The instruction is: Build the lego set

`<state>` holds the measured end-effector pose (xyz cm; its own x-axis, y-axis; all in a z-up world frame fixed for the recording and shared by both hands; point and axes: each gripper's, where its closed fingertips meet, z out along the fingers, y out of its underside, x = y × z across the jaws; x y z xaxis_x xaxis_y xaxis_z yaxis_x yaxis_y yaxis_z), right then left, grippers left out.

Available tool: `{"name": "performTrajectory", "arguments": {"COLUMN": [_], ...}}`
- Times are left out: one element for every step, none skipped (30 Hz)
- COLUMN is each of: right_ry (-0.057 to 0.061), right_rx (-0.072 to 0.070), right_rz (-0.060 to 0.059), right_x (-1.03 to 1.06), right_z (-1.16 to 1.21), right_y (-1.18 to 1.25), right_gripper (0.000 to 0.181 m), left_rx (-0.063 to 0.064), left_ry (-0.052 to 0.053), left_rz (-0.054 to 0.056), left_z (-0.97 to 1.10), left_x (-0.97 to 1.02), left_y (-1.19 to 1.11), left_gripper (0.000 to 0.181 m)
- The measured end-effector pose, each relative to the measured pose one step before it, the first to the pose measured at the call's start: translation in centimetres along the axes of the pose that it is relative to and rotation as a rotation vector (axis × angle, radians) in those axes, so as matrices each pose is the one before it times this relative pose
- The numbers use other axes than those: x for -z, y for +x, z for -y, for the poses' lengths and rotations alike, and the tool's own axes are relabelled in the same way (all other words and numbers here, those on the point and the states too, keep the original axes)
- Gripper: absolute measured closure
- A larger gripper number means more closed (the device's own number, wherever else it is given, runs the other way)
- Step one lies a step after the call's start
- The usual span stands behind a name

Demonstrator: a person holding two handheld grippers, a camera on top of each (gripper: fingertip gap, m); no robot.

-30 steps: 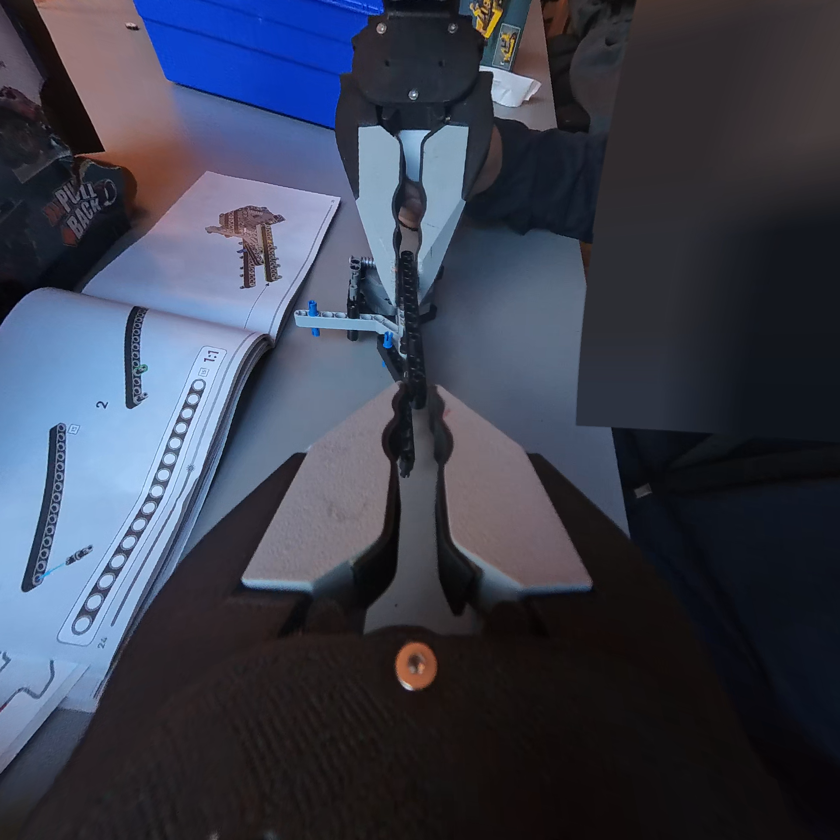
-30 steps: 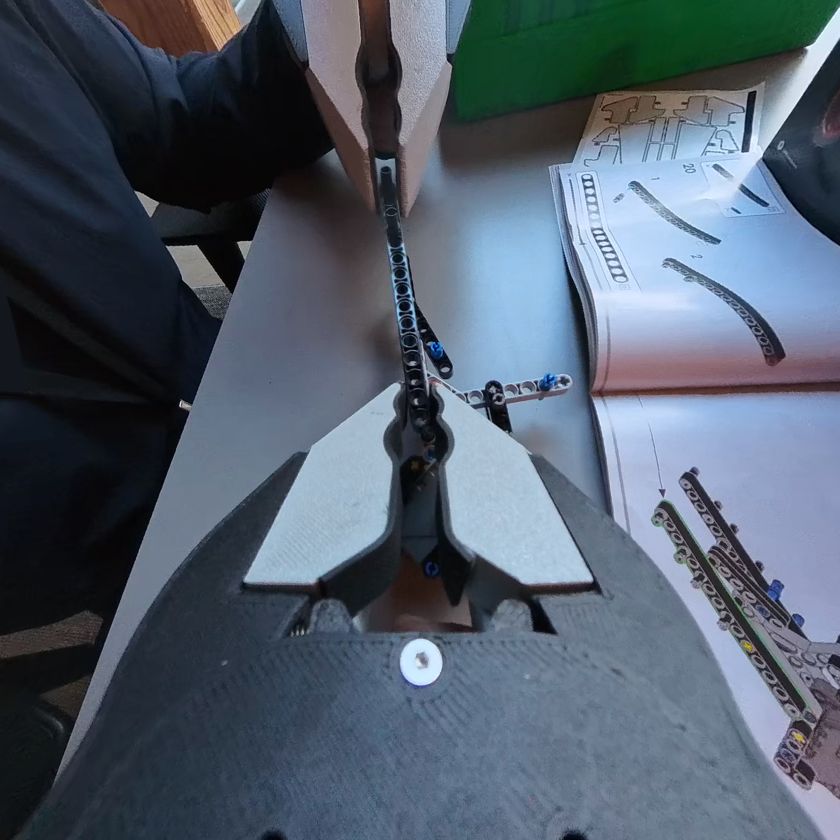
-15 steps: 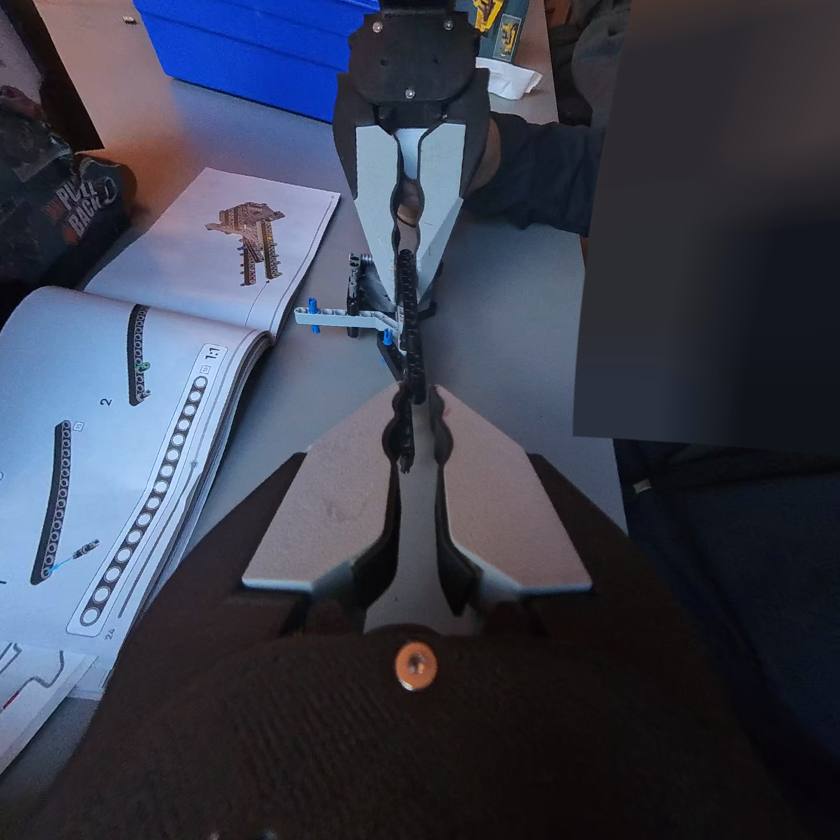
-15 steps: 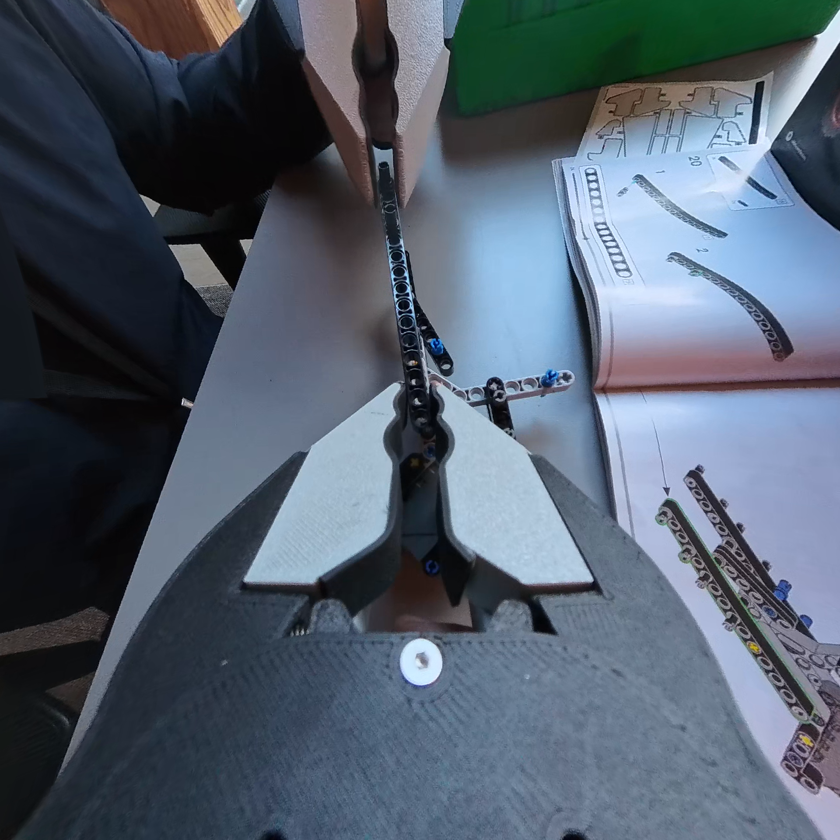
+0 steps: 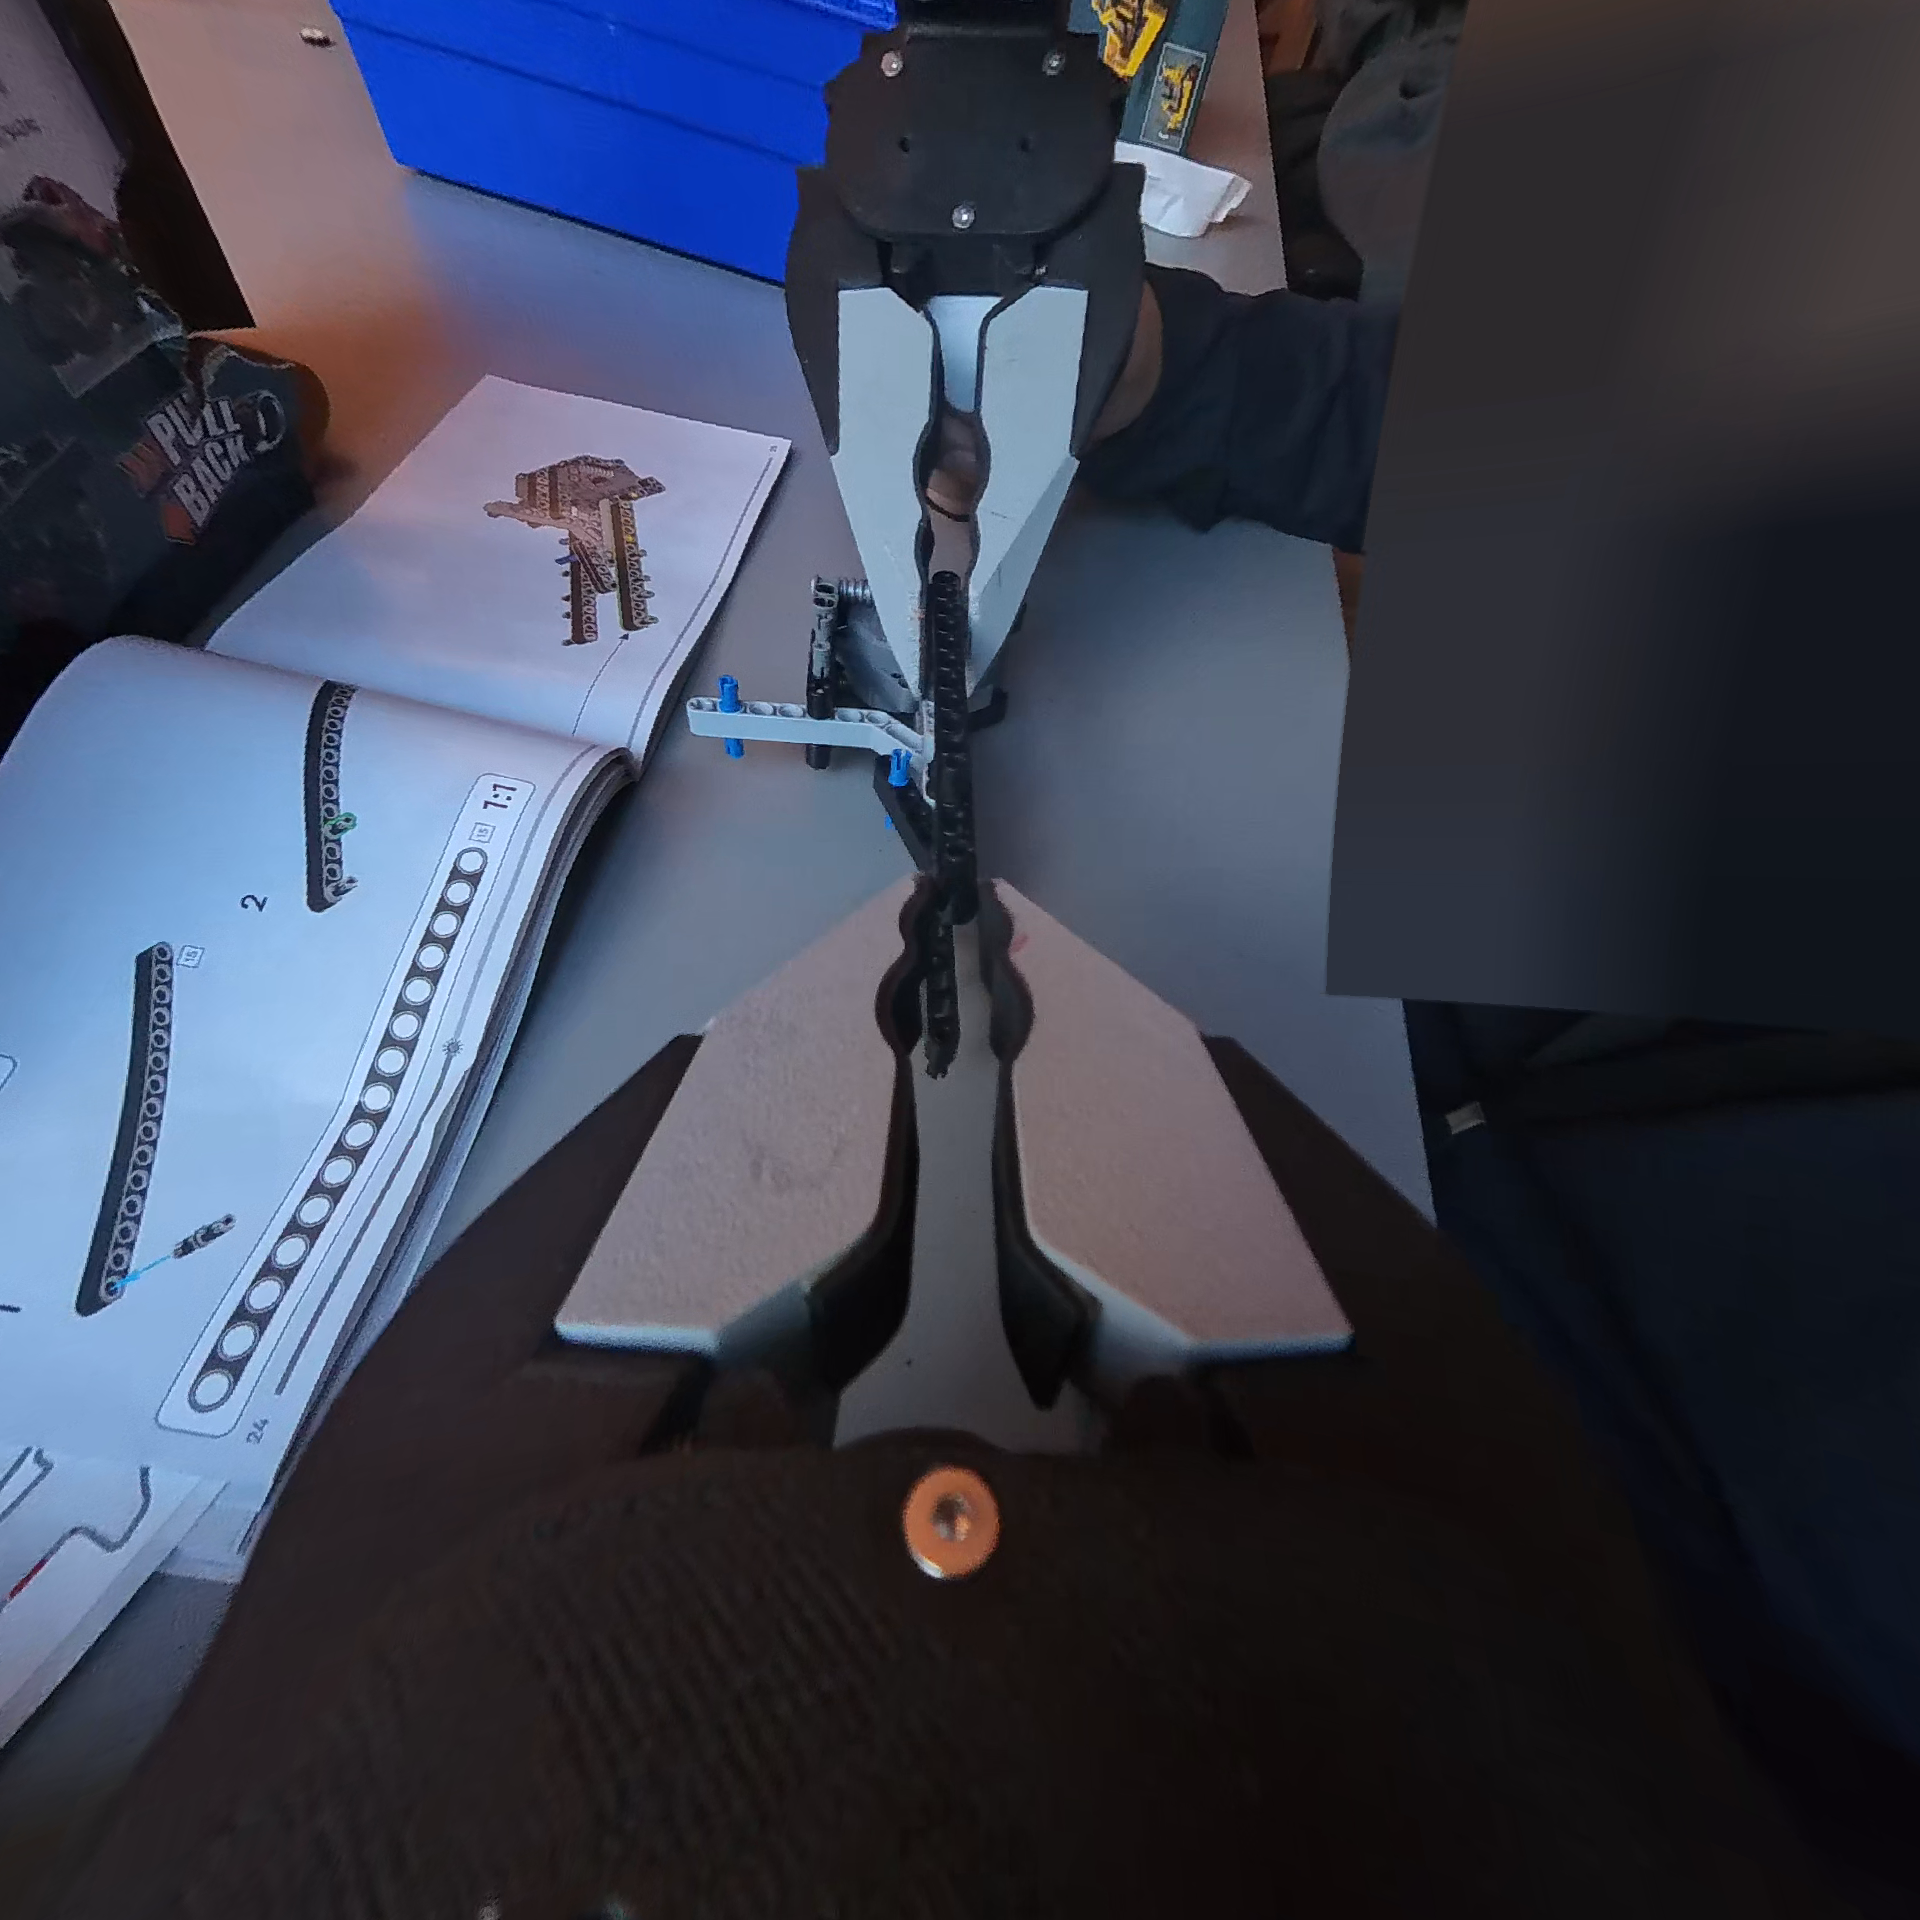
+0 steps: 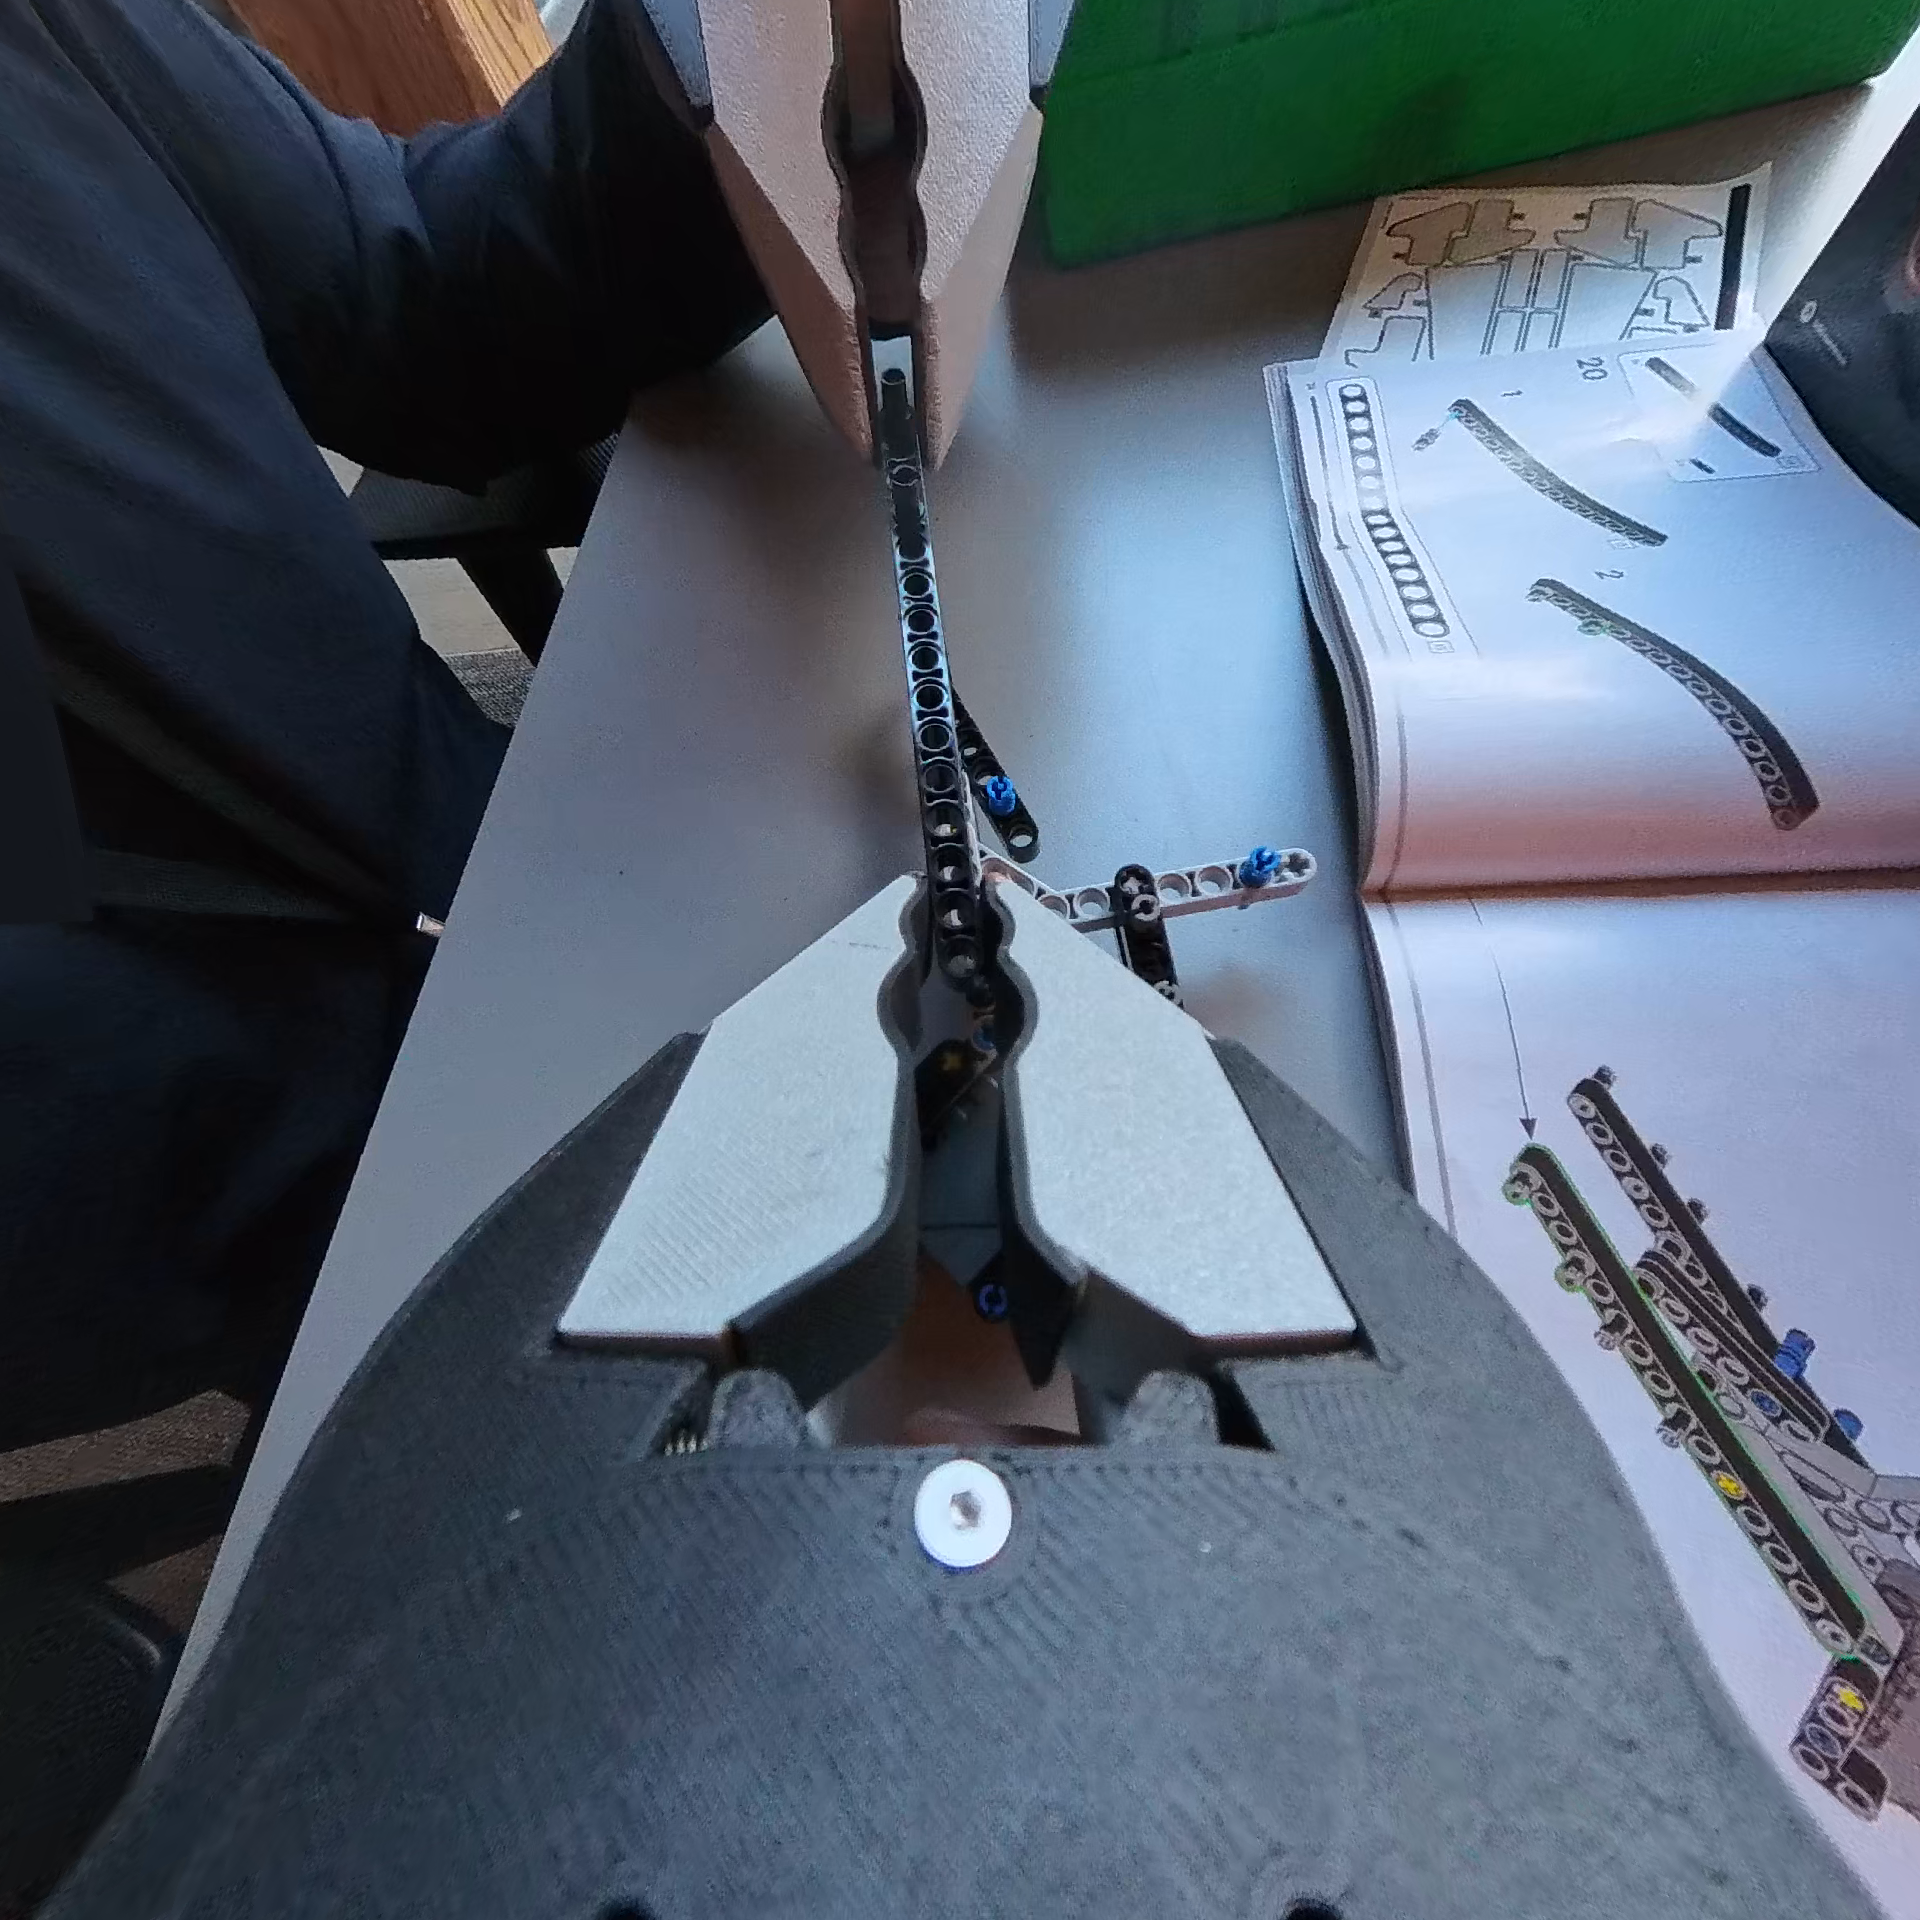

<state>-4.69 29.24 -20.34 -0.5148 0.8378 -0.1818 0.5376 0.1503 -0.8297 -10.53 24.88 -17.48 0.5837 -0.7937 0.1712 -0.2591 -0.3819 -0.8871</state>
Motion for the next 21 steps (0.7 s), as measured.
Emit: {"name": "performTrajectory", "arguments": {"right_ry": [-0.0002,0.0001,0.0001,-0.0002,0.0000,0.0003,0.0003,0.0009,0.0011,0.0008,0.0020,0.0031,0.0016,0.0004,0.0000,0.0009,0.0013,-0.0001,-0.0009,0.0004,0.0003], "right_rx": [0.0001,0.0006,0.0017,0.0013,0.0002,-0.0013,-0.0019,-0.0015,-0.0012,-0.0001,0.0002,-0.0009,0.0006,0.0019,0.0023,0.0023,0.0028,0.0036,0.0040,0.0037,0.0029], "right_rz": [-0.0003,-0.0010,-0.0012,-0.0008,-0.0003,0.0006,0.0013,0.0012,0.0017,0.0029,0.0070,0.0043,-0.0019,-0.0061,-0.0039,0.0004,-0.0007,-0.0030,-0.0024,-0.0015,-0.0026], "right_x": [-0.005,-0.006,-0.010,-0.009,0.000,0.003,-0.005,0.004,-0.009,-0.006,-0.026,-0.018,0.004,0.002,-0.004,-0.011,-0.025,-0.032,-0.032,-0.027,-0.011], "right_z": [0.003,0.012,0.001,0.000,0.001,-0.007,0.003,0.000,0.009,0.011,0.035,0.065,0.058,0.033,0.017,0.040,0.061,0.038,0.041,0.049,0.054], "right_y": [0.010,0.001,-0.002,0.004,0.005,0.001,0.006,0.000,-0.008,-0.041,-0.100,-0.065,0.015,0.076,0.028,-0.043,-0.036,-0.013,-0.023,-0.048,-0.023], "right_gripper": [0.176,0.176,0.176,0.176,0.176,0.176,0.176,0.176,0.176,0.175,0.173,0.170,0.169,0.168,0.167,0.167,0.167,0.166,0.166,0.165,0.164], "left_rx": [0.0027,0.0003,-0.0003,-0.0001,-0.0003,-0.0004,0.0002,-0.0002,-0.0022,-0.0042,-0.0038,-0.0017,0.0007,0.0025,0.0005,-0.0019,-0.0026,-0.0019,-0.0004,0.0005,0.0002], "left_ry": [0.0001,0.0001,-0.0002,-0.0005,0.0001,0.0001,0.0000,0.0004,-0.0007,0.0002,0.0049,0.0049,-0.0002,-0.0021,-0.0012,-0.0013,-0.0017,-0.0025,-0.0025,-0.0013,-0.0001], "left_rz": [-0.0017,0.0008,-0.0009,-0.0007,0.0002,-0.0002,-0.0001,0.0001,-0.0027,-0.0027,0.0004,0.0018,0.0003,0.0006,-0.0005,-0.0002,0.0012,0.0015,0.0005,-0.0007,0.0002], "left_z": [-0.012,0.003,-0.006,-0.009,0.001,0.009,0.002,0.011,-0.007,0.015,0.080,0.086,0.001,-0.042,-0.022,-0.012,-0.020,-0.037,-0.038,-0.023,0.005], "left_x": [0.000,0.002,0.009,0.001,-0.001,0.001,-0.008,0.006,0.008,-0.008,0.008,0.009,0.021,0.008,-0.001,-0.017,-0.034,-0.037,-0.027,-0.024,-0.012], "left_y": [-0.001,-0.023,0.005,0.022,-0.005,0.015,0.009,0.007,0.059,0.080,0.037,-0.003,-0.009,-0.029,0.001,0.021,0.005,-0.003,0.002,0.006,-0.004], "left_gripper": [0.176,0.176,0.176,0.176,0.176,0.176,0.176,0.176,0.176,0.176,0.176,0.176,0.176,0.176,0.176,0.176,0.176,0.176,0.176,0.176,0.176]}}
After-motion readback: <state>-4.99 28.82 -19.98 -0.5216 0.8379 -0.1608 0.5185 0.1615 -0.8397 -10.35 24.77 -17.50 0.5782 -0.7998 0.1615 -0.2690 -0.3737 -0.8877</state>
